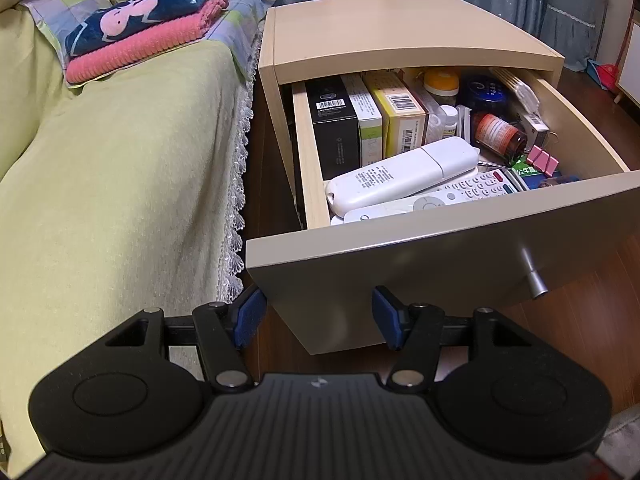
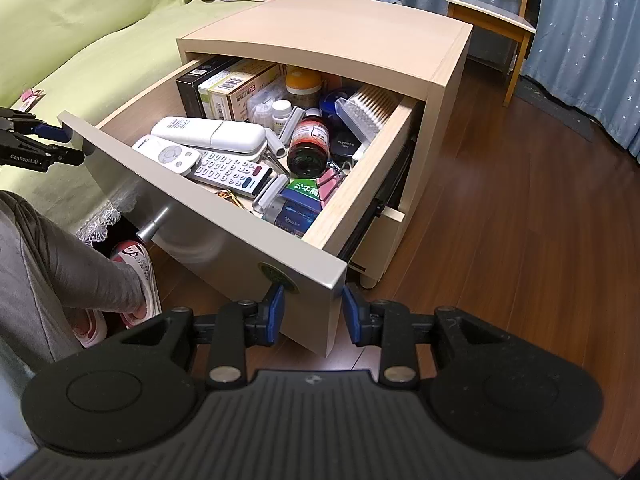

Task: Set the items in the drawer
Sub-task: 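Place both grippers against the edge of the drawer front, then hold the drawer front edge with both grippers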

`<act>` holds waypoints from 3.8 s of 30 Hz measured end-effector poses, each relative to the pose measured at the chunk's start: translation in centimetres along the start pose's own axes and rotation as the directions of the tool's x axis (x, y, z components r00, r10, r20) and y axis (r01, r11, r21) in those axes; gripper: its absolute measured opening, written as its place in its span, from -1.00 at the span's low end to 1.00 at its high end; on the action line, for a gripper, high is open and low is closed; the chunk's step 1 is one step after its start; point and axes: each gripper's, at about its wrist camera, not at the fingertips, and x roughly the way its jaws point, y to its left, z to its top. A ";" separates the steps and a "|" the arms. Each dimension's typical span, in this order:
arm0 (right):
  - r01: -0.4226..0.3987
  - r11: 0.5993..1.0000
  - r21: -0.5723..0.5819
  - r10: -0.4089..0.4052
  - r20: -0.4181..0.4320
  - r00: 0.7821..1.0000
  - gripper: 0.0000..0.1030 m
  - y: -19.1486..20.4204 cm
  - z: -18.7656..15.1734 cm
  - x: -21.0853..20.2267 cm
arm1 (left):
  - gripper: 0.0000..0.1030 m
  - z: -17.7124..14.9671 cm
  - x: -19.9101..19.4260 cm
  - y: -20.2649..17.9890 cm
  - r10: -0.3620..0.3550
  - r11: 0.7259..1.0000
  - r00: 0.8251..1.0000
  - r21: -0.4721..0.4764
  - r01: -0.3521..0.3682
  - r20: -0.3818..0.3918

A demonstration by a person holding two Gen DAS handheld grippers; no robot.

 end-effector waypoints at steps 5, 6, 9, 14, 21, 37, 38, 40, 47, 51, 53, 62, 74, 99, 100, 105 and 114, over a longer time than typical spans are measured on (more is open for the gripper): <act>0.003 1.000 0.006 -0.003 0.007 1.000 -0.45 -0.1 0.0 0.1 | 0.18 0.1 0.1 -0.1 0.007 1.000 1.000 -0.007 -0.007 0.000; 0.004 1.000 0.006 -0.004 0.009 1.000 -0.45 -0.1 0.0 0.0 | 0.18 0.1 0.1 -0.1 0.008 1.000 1.000 -0.009 -0.008 0.001; 0.008 1.000 0.008 -0.008 0.015 1.000 -0.45 -0.2 0.0 0.0 | 0.18 0.1 0.2 -0.1 0.012 1.000 1.000 -0.013 -0.012 0.001; 0.013 1.000 0.011 -0.013 0.024 1.000 -0.45 -0.3 0.0 0.0 | 0.18 0.1 0.3 -0.1 0.013 1.000 1.000 -0.022 -0.013 0.003; 0.022 1.000 0.009 -0.022 0.033 0.999 -0.45 -0.5 0.1 0.1 | 0.18 -0.1 0.3 -0.1 0.018 1.000 1.000 -0.025 -0.017 0.010; 0.036 0.999 0.011 -0.037 0.052 0.998 -0.45 -0.6 0.0 0.0 | 0.18 -0.3 0.6 -0.3 0.019 0.999 1.000 -0.027 -0.019 0.017; 0.037 0.999 0.011 -0.037 0.053 0.998 -0.45 -0.6 0.0 0.0 | 0.18 -0.4 0.6 -0.3 0.019 0.999 1.000 -0.026 -0.019 0.017; 0.037 0.999 0.011 -0.038 0.053 0.998 -0.45 -0.6 0.0 0.0 | 0.18 -0.4 0.6 -0.2 0.019 0.999 1.000 -0.026 -0.018 0.018; 0.040 0.999 0.012 -0.041 0.055 0.998 -0.45 -0.6 0.0 0.1 | 0.18 -0.3 0.5 -0.1 0.017 1.000 1.000 -0.024 -0.016 0.021; 0.042 0.999 0.011 -0.042 0.055 0.998 -0.45 -0.9 0.3 0.2 | 0.18 -0.2 0.5 -0.1 0.018 1.000 1.000 -0.024 -0.017 0.022; 0.043 0.999 0.011 -0.044 0.055 0.998 -0.44 -1.0 0.4 0.2 | 0.18 -0.2 0.5 -0.1 0.018 1.000 1.000 -0.025 -0.018 0.023; 0.049 0.999 0.012 -0.049 0.057 0.997 -0.45 -1.1 0.6 0.4 | 0.18 -0.3 0.5 0.0 0.017 1.000 0.999 -0.025 -0.016 0.028; 0.056 0.998 0.015 -0.057 0.058 0.997 -0.45 -0.8 0.6 0.6 | 0.18 -0.2 0.7 0.0 0.015 1.000 0.999 -0.026 -0.014 0.033; 0.072 0.997 0.022 -0.073 0.063 0.995 -0.45 -0.4 0.5 0.8 | 0.18 -0.5 0.9 0.1 0.013 1.000 0.999 -0.023 -0.012 0.047; 0.072 0.997 0.022 -0.073 0.063 0.995 -0.45 -0.3 0.5 0.8 | 0.18 -0.5 0.8 0.1 0.012 1.000 0.999 -0.022 -0.011 0.047; 0.075 0.997 0.022 -0.076 0.064 0.995 -0.45 -0.3 0.5 0.8 | 0.18 -0.6 0.8 0.3 0.010 1.000 0.999 -0.023 -0.009 0.047; 0.077 0.997 0.022 -0.079 0.063 0.995 -0.45 -0.3 0.5 0.8 | 0.18 -0.6 0.8 0.3 0.010 1.000 0.999 -0.021 -0.009 0.048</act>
